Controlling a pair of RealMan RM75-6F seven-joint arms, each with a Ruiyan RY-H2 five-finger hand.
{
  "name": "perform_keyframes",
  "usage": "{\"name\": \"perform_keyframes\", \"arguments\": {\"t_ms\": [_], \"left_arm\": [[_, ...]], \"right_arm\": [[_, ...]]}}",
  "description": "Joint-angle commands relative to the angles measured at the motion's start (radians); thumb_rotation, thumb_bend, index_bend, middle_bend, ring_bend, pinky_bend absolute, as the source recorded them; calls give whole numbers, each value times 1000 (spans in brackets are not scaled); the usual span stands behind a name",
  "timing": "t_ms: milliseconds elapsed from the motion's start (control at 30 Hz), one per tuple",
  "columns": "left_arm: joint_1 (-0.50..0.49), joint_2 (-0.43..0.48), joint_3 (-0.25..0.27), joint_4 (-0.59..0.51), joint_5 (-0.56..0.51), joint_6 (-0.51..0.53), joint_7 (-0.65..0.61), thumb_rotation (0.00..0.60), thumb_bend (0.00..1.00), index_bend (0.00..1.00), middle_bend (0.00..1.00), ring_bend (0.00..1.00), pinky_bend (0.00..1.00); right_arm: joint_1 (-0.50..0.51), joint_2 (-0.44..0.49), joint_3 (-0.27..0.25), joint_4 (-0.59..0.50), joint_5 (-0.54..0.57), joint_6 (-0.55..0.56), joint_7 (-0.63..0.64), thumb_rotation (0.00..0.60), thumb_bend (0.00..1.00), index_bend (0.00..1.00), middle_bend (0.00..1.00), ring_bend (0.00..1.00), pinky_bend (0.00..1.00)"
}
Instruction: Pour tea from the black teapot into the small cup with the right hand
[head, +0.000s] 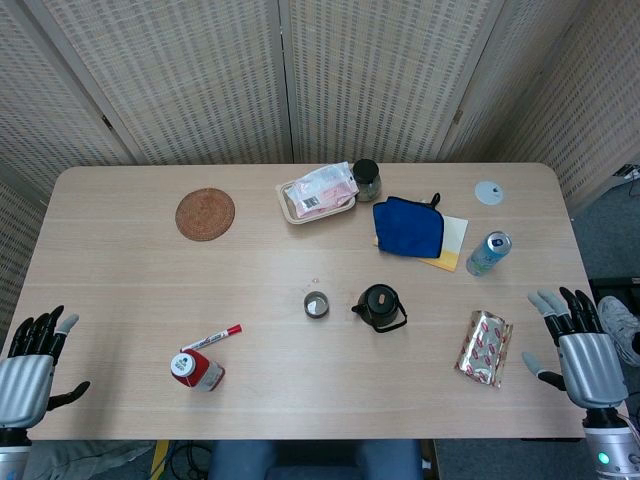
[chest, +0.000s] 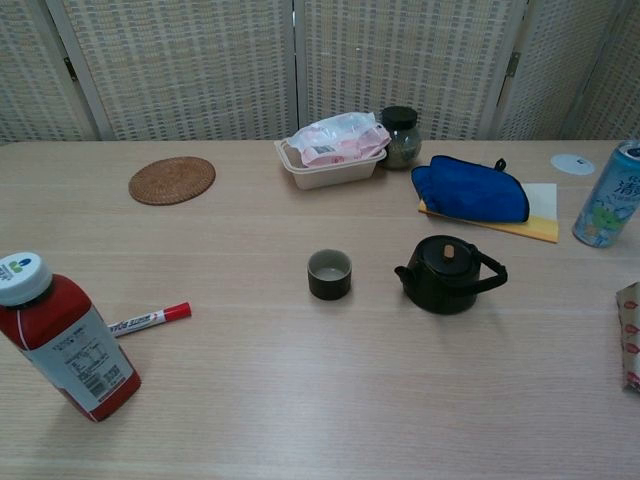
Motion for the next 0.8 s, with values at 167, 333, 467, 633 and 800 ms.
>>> {"name": "perform_keyframes", "arguments": {"t_ms": [167,333,467,633,800], "left_arm": [[3,1,1,0,2,4,-2,600,0,102,0,0,0],[11,2,4,4,0,11,-9,600,0,102,0,0,0],[12,5,3,6,1,14,-18,600,0,102,0,0,0],[12,3,3,9,2,14,-21,600,0,102,0,0,0],[16,4,3,15,-1,17,-25,600,0,102,0,0,0]], "right_arm": [[6,0,-2,-3,-3,-11,-7,600,183,144,156,10,0],[20,-2,-5,-12,-13,-32,-21,600,183,144,170,39,0],[43,-1,-7,-25,-26,-63,-33,600,140,144,197,79,0],[88,3,-12,-55,-33,-140,-64,600,43,156,238,116,0],[146,3,-8,-87,-26,-233,-105,600,2,205,257,144,0]]}}
